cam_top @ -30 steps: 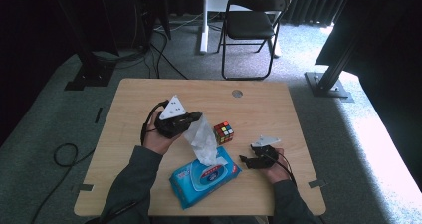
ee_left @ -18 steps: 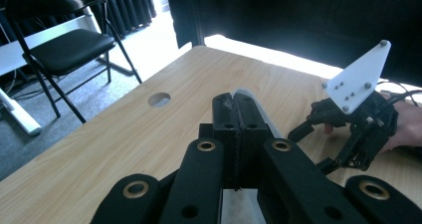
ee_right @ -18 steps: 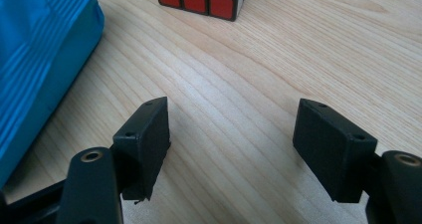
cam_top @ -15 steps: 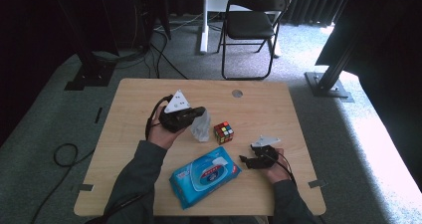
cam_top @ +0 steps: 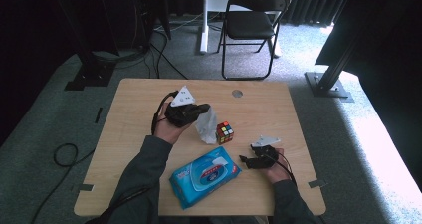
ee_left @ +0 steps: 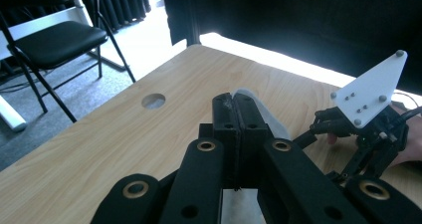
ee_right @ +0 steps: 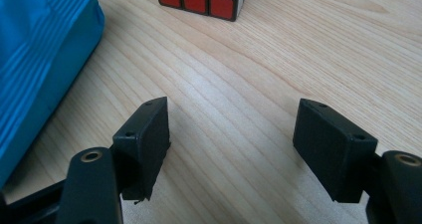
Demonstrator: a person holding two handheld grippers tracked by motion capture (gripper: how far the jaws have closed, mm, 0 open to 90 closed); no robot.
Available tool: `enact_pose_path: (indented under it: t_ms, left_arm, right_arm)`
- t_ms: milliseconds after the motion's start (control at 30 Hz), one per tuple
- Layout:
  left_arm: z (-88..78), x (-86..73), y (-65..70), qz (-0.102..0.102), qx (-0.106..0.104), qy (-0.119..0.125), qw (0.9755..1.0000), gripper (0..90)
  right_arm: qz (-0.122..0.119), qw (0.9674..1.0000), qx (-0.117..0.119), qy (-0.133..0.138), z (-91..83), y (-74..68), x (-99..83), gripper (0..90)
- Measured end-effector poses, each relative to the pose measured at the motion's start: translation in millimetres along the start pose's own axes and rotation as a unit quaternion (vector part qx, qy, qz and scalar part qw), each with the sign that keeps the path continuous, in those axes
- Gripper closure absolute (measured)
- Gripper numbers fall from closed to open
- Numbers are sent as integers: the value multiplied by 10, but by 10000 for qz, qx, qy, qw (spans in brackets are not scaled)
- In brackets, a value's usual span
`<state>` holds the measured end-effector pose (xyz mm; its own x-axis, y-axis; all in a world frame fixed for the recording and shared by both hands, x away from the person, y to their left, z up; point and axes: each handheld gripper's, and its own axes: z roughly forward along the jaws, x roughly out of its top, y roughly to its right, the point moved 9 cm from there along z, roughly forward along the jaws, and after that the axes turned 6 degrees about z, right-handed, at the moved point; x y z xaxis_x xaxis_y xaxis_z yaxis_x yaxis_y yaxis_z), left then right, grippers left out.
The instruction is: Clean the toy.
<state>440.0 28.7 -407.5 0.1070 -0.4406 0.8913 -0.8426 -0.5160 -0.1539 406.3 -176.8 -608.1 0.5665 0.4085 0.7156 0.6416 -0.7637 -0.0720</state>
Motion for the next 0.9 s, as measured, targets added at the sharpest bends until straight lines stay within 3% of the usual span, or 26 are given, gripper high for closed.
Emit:
enact_pose_path:
  t_ms: [267, 667, 767, 900]
  left_arm:
    - [99, 60, 14, 21, -92, -13, 10000, 897]
    - [175, 323, -43, -64, -95, 359, 9993, 897]
    - [247, 307, -44, -133, -126, 409, 9990, 897]
    - [420, 160, -38, -255, -235, 246, 9991, 897]
  right_arm:
    - [-3, 10000, 3, 3, 0, 0, 0, 300]
    - [2, 10000, 13, 17, 3, -1, 1, 299]
    - [-4, 10000, 16, 19, 3, 0, 2, 299]
    - [-5, 10000, 16, 18, 3, 0, 1, 299]
